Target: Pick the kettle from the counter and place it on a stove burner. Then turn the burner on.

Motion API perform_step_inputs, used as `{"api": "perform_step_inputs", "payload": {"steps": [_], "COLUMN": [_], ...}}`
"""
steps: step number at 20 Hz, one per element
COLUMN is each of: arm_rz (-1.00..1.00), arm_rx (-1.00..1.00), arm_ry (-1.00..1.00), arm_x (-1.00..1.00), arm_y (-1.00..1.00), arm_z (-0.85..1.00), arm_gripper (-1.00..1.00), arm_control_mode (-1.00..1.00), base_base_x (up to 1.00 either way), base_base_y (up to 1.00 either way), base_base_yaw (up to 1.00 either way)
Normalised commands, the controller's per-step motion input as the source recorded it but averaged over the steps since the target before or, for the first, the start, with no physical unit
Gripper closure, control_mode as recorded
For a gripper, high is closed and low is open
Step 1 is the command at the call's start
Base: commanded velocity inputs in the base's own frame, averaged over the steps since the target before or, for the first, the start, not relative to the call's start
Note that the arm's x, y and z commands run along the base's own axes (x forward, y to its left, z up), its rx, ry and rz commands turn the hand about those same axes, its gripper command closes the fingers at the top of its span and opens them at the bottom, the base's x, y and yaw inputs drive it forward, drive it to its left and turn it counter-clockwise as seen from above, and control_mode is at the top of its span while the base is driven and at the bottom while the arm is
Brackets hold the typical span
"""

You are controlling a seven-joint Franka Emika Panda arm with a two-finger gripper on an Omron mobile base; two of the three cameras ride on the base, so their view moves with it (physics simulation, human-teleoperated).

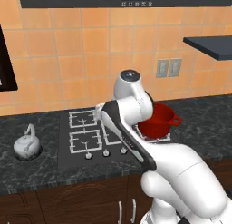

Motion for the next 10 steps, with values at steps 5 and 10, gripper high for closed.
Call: {"api": "perform_step_inputs", "payload": {"steps": [5, 10], "arm_rz": [-0.04, 0.01], "arm_rx": [0.19, 0.22], "arm_ry": [-0.01, 0.0], "arm_x": [0.0, 0.02], "arm_y": [0.7, 0.6], "arm_z": [-0.2, -0.24], "arm_gripper": [-1.0, -1.0], "arm_control_mode": [-1.0, -1.0], "base_base_x": [0.0, 0.0], "base_base_y": [0.0, 0.0], "base_base_yaw": [0.0, 0.0]}}
